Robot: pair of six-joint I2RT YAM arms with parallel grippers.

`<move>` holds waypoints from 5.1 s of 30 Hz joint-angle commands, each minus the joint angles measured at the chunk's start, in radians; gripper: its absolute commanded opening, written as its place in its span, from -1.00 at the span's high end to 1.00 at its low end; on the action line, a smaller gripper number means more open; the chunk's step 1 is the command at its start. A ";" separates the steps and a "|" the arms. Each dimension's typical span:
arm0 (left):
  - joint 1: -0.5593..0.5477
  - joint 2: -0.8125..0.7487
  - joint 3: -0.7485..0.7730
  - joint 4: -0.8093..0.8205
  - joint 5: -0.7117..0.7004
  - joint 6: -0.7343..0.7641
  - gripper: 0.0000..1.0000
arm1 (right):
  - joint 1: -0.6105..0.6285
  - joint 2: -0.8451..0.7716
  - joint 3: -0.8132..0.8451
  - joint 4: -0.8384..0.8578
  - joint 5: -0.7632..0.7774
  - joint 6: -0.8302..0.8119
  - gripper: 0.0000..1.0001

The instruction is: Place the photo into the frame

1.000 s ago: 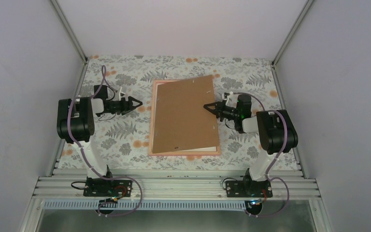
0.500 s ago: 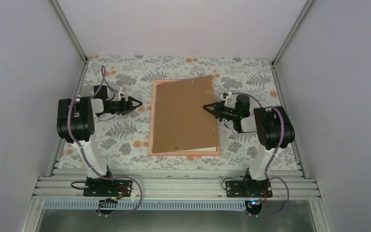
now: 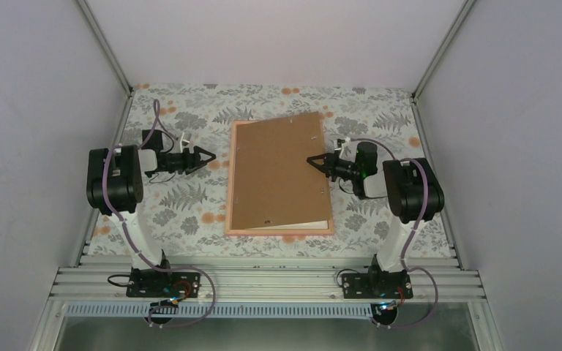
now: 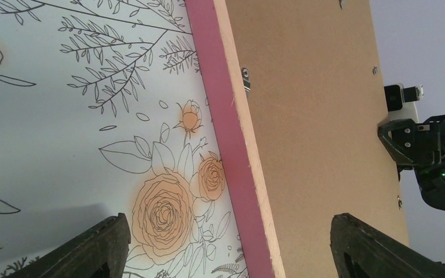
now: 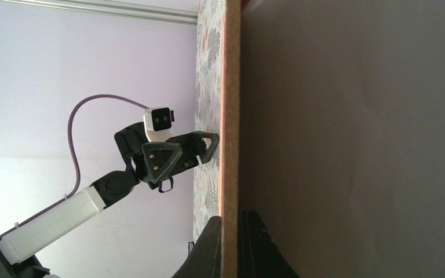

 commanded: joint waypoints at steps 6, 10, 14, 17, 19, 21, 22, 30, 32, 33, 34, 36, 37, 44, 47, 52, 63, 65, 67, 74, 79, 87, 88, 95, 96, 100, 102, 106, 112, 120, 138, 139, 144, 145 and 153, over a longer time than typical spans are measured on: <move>0.004 0.029 -0.007 -0.021 -0.026 0.017 -0.73 | 0.022 0.000 0.086 -0.210 0.054 -0.193 0.71; 0.004 0.031 -0.006 -0.017 -0.029 0.015 -0.73 | 0.037 -0.031 0.119 -0.339 0.096 -0.254 0.60; 0.005 0.034 -0.006 -0.018 -0.028 0.014 -0.73 | 0.055 -0.045 0.158 -0.452 0.144 -0.321 0.38; 0.004 0.029 -0.007 -0.019 -0.028 0.014 -0.73 | 0.065 -0.072 0.178 -0.520 0.176 -0.350 0.19; 0.004 0.028 -0.008 -0.016 -0.027 0.012 -0.73 | 0.071 -0.090 0.192 -0.555 0.195 -0.382 0.09; 0.004 0.027 -0.008 -0.013 -0.028 0.010 -0.73 | 0.076 -0.103 0.207 -0.596 0.218 -0.412 0.05; 0.004 0.026 -0.008 -0.014 -0.028 0.010 -0.73 | 0.078 -0.109 0.212 -0.614 0.232 -0.420 0.02; 0.004 0.009 -0.008 -0.021 -0.051 0.010 -0.73 | 0.092 -0.161 0.257 -0.780 0.356 -0.537 -0.69; 0.004 0.001 -0.006 -0.027 -0.059 0.012 -0.74 | 0.094 -0.171 0.262 -0.808 0.379 -0.559 -0.78; 0.005 -0.004 -0.005 -0.029 -0.065 0.015 -0.73 | 0.095 -0.176 0.266 -0.820 0.384 -0.568 -0.80; 0.005 -0.010 -0.003 -0.031 -0.070 0.018 -0.73 | 0.097 -0.184 0.271 -0.833 0.391 -0.581 -0.89; 0.004 -0.022 -0.002 -0.035 -0.088 0.024 -0.74 | 0.103 -0.199 0.278 -0.859 0.412 -0.614 -0.97; 0.004 -0.031 -0.002 -0.036 -0.095 0.027 -0.74 | 0.105 -0.211 0.277 -0.871 0.422 -0.630 -0.99; 0.004 -0.078 0.034 -0.091 -0.171 0.089 -0.75 | 0.107 -0.271 0.272 -0.934 0.352 -0.737 -1.00; -0.006 -0.116 0.059 -0.130 -0.244 0.146 -0.76 | 0.107 -0.289 0.271 -0.978 0.323 -0.804 -1.00; -0.032 -0.207 0.084 -0.171 -0.351 0.245 -0.81 | 0.098 -0.310 0.309 -1.130 0.379 -0.951 -1.00; -0.087 -0.252 0.159 -0.280 -0.424 0.362 -1.00 | 0.051 -0.335 0.355 -1.281 0.374 -1.143 -0.86; -0.110 -0.266 0.161 -0.291 -0.443 0.397 -1.00 | 0.058 -0.347 0.344 -1.266 0.318 -1.167 -0.84; -0.134 -0.286 0.161 -0.297 -0.469 0.436 -1.00 | 0.072 -0.345 0.345 -1.258 0.294 -1.191 -0.84; -0.247 -0.403 0.131 -0.312 -0.643 0.615 -1.00 | 0.138 -0.267 0.420 -1.347 0.260 -1.379 -0.83; -0.303 -0.559 0.039 -0.237 -0.783 0.688 -1.00 | 0.157 -0.242 0.405 -1.391 0.264 -1.502 -0.83; -0.271 -0.491 0.124 -0.329 -0.749 0.643 -1.00 | 0.252 -0.191 0.377 -1.388 0.492 -1.580 -0.83; -0.278 -0.494 0.120 -0.326 -0.746 0.647 -1.00 | 0.266 -0.183 0.367 -1.388 0.530 -1.589 -0.83; -0.383 -0.457 0.083 -0.345 -0.806 0.673 -1.00 | 0.280 -0.081 0.312 -1.441 0.613 -1.630 -0.73; -0.397 -0.455 0.072 -0.341 -0.817 0.678 -1.00 | 0.280 -0.079 0.303 -1.447 0.614 -1.639 -0.72; -0.429 -0.448 0.048 -0.348 -0.817 0.694 -1.00 | 0.281 -0.147 0.286 -1.465 0.604 -1.688 -0.74; -0.440 -0.440 0.050 -0.364 -0.797 0.704 -1.00 | 0.282 -0.209 0.298 -1.481 0.600 -1.722 -0.75; -0.488 -0.431 0.048 -0.379 -0.774 0.718 -1.00 | 0.288 -0.305 0.288 -1.457 0.634 -1.807 -0.78; -0.560 -0.386 0.021 -0.346 -0.768 0.671 -1.00 | 0.351 -0.287 0.206 -1.364 0.707 -1.840 -0.77; -0.577 -0.408 -0.071 -0.301 -0.829 0.677 -1.00 | 0.393 -0.305 0.025 -1.311 0.779 -1.871 -0.75; -0.446 -0.423 -0.019 -0.409 -0.752 0.737 -0.90 | 0.576 -0.365 0.021 -1.392 0.630 -1.748 -0.74; -0.441 -0.425 -0.017 -0.412 -0.747 0.736 -0.90 | 0.576 -0.376 0.034 -1.401 0.622 -1.742 -0.74; -0.420 -0.434 -0.016 -0.423 -0.711 0.709 -0.90 | 0.575 -0.415 0.145 -1.412 0.597 -1.699 -0.76; -0.420 -0.441 -0.020 -0.419 -0.711 0.703 -0.90 | 0.573 -0.418 0.164 -1.410 0.599 -1.693 -0.76; -0.418 -0.517 -0.034 -0.403 -0.712 0.663 -0.99 | 0.551 -0.423 0.245 -1.407 0.611 -1.667 -0.78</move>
